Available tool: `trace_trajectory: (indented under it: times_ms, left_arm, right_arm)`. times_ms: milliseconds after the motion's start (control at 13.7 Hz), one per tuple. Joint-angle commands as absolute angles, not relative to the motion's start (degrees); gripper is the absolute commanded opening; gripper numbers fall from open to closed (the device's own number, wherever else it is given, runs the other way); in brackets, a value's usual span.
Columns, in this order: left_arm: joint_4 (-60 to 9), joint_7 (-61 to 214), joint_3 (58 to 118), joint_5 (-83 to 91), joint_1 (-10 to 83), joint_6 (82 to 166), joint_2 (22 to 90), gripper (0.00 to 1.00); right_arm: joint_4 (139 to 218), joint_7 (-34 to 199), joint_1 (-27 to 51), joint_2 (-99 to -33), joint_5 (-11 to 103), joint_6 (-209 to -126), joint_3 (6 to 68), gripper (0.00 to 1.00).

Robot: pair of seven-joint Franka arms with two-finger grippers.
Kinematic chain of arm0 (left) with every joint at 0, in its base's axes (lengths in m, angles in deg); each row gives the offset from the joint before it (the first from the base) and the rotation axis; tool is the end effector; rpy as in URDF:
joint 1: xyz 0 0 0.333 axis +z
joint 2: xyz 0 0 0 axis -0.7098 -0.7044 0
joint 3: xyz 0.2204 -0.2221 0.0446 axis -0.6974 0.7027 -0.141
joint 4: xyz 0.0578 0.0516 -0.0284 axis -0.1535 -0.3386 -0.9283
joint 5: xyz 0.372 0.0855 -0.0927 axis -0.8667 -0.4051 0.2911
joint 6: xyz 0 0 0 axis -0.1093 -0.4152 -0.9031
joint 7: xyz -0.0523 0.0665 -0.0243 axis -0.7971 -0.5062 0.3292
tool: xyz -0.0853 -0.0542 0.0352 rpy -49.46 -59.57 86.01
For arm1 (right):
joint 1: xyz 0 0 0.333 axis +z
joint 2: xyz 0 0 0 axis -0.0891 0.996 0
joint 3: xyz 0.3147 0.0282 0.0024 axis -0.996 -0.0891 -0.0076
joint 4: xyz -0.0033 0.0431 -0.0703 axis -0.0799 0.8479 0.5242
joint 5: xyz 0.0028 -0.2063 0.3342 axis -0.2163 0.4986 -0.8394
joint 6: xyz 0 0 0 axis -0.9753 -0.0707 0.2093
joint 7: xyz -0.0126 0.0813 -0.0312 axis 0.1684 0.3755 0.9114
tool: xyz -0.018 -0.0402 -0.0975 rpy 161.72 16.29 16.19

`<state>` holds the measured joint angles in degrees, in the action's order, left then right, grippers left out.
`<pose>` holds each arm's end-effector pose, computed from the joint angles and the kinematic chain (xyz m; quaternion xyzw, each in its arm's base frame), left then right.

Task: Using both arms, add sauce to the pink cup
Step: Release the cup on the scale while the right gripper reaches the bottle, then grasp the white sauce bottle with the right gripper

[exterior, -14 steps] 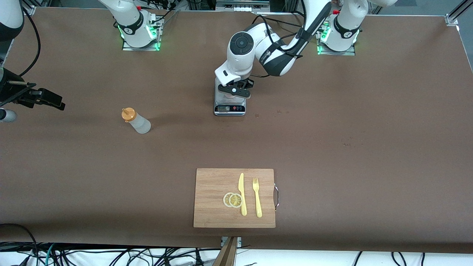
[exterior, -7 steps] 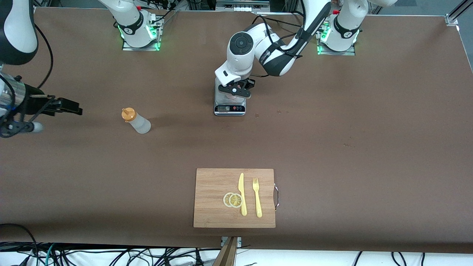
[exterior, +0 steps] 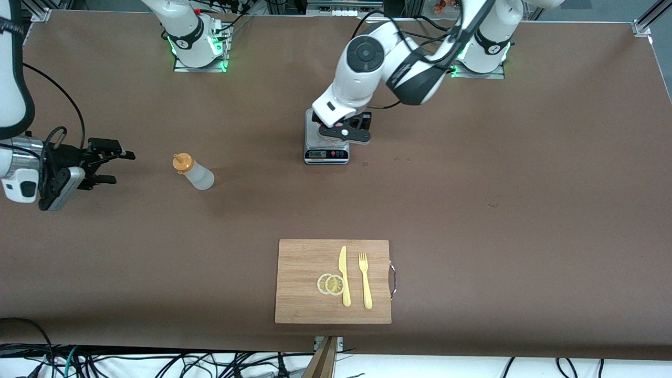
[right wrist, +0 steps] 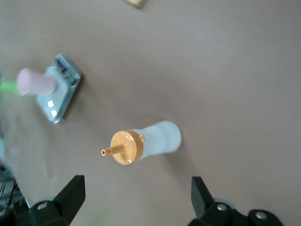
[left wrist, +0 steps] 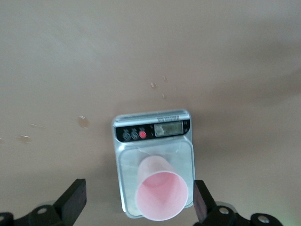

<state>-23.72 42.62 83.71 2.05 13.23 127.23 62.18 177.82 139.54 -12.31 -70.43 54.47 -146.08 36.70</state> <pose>0.4614 -0.4660 0.4042 0.9949 -0.0116 -0.0467 0.0891 0.6019 -0.0779 0.3794 -0.8931 -0.3408 0.0217 0.2928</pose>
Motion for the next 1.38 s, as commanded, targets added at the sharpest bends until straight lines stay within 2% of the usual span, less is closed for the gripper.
trace_trajectory:
  times_ms: [0,146,364,656,1020,1312]
  left_arm:
    - [-18.6,42.6,81.8,2.6,16.7,118.6,66.0,1.0]
    - [-15.0,42.7,78.5,2.6,18.9,111.8,67.8,1.0]
    - [-8.5,43.4,77.8,2.5,27.1,99.7,70.7,1.0]
    - [-7.3,58.6,77.0,1.8,36.8,91.1,74.1,1.0]
    - [-7.3,70.1,77.1,-1.3,44.1,83.8,77.6,1.0]
    - [-8.3,80.2,77.2,-5.3,47.2,83.0,77.4,1.0]
  right_arm:
    - [182.4,157.5,-13.7,-68.3,48.1,-147.6,37.4,1.0]
    - [184.3,170.9,-14.8,-64.5,42.7,-147.6,38.5,1.0]
    - [187.5,195.5,-17.5,-60.0,34.2,-146.9,38.6,1.0]
    - [187.6,213.4,-17.9,-52.8,26.2,-144.7,38.6,1.0]
    - [187.3,223.8,-16.8,-50.4,25.0,-140.7,38.1,1.0]
    - [187.0,226.3,-15.4,-49.0,24.4,-140.2,36.5,1.0]
